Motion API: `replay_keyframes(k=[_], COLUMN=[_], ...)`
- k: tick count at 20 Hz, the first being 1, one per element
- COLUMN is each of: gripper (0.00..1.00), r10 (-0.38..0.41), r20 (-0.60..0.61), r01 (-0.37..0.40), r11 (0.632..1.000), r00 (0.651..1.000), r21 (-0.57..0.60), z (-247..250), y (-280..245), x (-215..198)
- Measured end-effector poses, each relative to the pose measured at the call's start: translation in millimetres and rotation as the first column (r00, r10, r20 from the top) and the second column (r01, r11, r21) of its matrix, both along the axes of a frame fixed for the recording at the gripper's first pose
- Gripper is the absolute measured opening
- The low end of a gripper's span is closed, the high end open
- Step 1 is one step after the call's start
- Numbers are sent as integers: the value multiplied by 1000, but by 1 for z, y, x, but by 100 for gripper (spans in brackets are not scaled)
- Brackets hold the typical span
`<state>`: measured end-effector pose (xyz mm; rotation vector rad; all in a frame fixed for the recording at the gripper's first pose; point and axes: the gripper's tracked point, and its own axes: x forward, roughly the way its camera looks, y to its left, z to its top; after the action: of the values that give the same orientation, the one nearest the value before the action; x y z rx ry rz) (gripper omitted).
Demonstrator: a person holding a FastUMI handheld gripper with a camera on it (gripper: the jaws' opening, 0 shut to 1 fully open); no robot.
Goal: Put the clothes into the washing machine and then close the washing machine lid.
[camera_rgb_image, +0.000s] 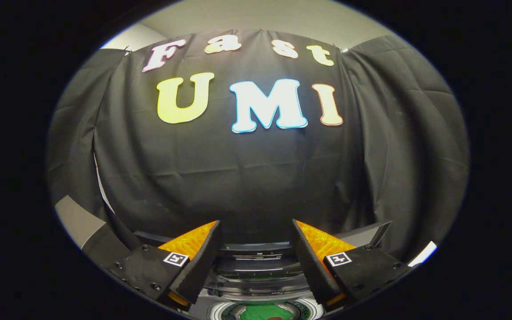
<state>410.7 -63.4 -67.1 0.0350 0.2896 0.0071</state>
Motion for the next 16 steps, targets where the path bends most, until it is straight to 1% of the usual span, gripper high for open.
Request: replay_keyframes(k=[2, 6, 16], gripper=[97, 97, 97], r10=[11, 13, 20], r20=[21, 58, 98], r01=[-11, -13, -20], r11=[1000, 1000, 1000], r00=[1000, 998, 995], r21=[-14, 3, 0], z=[-1, 2, 1], y=[-1, -3, -4], x=[-5, -18, -59])
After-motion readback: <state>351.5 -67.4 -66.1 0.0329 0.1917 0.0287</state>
